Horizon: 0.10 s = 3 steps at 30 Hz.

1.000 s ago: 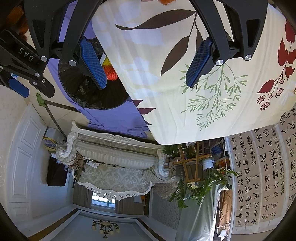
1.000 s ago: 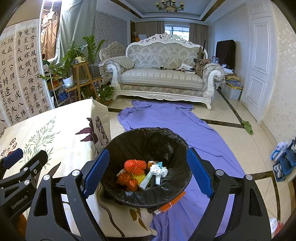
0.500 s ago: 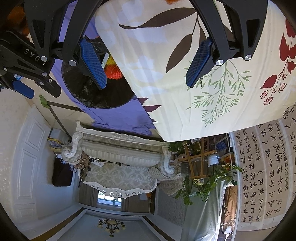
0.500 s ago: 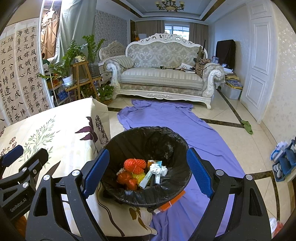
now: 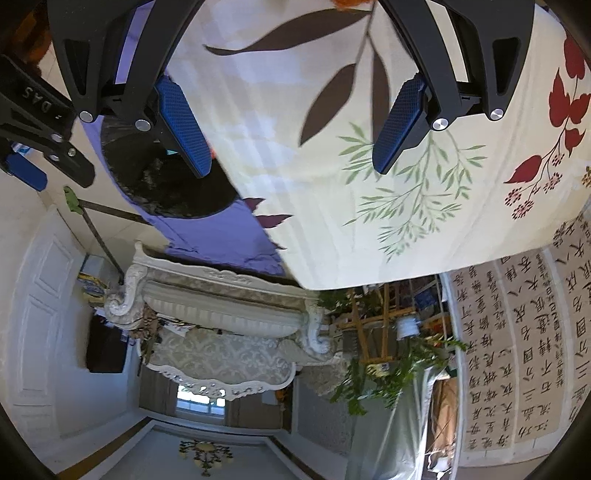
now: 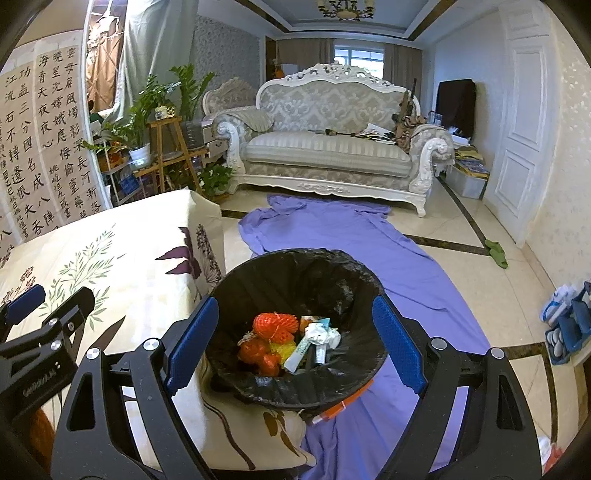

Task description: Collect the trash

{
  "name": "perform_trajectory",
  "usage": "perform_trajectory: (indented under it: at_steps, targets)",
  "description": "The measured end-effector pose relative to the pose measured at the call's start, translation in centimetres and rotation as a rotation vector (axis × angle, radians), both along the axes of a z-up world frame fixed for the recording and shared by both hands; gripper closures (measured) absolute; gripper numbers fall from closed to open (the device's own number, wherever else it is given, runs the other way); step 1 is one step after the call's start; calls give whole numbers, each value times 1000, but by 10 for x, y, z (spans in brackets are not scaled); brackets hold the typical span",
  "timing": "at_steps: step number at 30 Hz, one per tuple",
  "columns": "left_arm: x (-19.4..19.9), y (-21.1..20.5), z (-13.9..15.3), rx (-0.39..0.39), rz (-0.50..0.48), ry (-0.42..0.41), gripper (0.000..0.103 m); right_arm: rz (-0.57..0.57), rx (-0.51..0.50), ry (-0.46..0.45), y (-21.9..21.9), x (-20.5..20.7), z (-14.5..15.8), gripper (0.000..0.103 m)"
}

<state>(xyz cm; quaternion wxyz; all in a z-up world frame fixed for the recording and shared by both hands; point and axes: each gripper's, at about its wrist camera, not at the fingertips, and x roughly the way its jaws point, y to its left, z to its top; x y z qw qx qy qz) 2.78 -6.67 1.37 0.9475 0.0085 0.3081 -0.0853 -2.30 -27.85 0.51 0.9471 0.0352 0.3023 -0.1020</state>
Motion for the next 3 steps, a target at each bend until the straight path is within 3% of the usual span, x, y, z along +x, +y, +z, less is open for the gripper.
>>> perform_trajectory:
  at_steps: [3]
  targets:
    - [6, 17, -4, 4, 45, 14, 17, 26, -3, 13, 9, 6, -2, 20]
